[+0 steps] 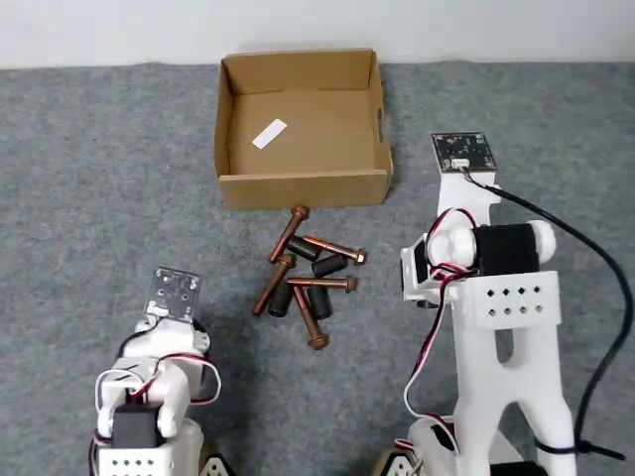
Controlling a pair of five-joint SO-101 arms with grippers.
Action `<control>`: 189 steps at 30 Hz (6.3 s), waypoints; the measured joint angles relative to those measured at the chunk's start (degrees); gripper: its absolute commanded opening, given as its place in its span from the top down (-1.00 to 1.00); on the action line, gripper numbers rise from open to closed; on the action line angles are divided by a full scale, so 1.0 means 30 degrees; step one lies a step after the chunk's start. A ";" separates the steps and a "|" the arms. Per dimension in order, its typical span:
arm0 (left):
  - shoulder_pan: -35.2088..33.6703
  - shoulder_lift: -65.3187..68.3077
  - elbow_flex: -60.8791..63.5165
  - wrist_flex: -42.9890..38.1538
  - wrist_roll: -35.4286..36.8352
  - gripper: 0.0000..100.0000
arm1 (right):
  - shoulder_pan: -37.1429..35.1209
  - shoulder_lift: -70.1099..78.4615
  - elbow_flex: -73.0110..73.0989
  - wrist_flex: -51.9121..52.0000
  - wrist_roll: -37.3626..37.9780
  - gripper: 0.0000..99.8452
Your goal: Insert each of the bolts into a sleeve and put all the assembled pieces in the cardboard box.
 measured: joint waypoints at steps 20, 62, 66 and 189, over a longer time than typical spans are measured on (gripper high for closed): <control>0.2842 1.8696 -1.6996 0.4630 -0.0879 0.99 | 0.1875 -0.0088 0.0908 0.0029 0.0000 0.98; 0.6799 5.0989 -4.5626 0.6330 -0.0352 0.84 | 0.1875 -0.8703 0.5333 0.0059 0.0000 0.98; 0.6799 5.1282 -4.5685 0.6330 -0.0352 0.83 | 0.1875 -0.8703 0.5333 0.0059 0.0000 0.98; 1.3275 0.0000 -0.7619 -0.5744 1.1106 0.99 | -1.3040 -2.4264 2.2359 -1.4505 0.0000 0.98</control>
